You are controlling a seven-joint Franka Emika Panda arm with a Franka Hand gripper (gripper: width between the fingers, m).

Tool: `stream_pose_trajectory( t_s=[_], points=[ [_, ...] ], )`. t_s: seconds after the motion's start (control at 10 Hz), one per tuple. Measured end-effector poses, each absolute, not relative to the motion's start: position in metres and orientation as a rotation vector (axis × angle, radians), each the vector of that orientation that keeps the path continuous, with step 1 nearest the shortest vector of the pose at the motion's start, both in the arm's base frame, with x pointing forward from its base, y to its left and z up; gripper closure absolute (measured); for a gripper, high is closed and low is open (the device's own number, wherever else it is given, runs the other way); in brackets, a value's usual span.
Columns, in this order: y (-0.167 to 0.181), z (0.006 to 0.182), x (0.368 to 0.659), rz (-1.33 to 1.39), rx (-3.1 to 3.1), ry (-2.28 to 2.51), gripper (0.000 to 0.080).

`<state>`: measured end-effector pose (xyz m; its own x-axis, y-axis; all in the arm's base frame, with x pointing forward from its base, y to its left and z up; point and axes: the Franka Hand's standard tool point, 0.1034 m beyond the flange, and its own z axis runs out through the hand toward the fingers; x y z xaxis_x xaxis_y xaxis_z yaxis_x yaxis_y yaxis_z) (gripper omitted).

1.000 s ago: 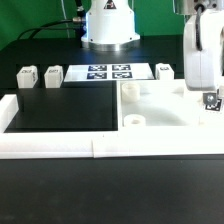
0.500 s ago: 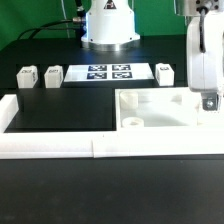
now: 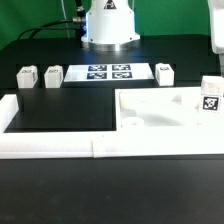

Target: Assemble square table

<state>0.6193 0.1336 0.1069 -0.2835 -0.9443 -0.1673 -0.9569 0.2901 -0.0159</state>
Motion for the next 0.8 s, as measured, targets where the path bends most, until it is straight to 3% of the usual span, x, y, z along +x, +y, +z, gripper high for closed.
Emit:
stream_pose_trajectory(
  t_s=[0.8],
  points=[
    [0.1333, 0.1041, 0.6183, 0.133, -1.795, 2.402, 0.015]
  ],
)
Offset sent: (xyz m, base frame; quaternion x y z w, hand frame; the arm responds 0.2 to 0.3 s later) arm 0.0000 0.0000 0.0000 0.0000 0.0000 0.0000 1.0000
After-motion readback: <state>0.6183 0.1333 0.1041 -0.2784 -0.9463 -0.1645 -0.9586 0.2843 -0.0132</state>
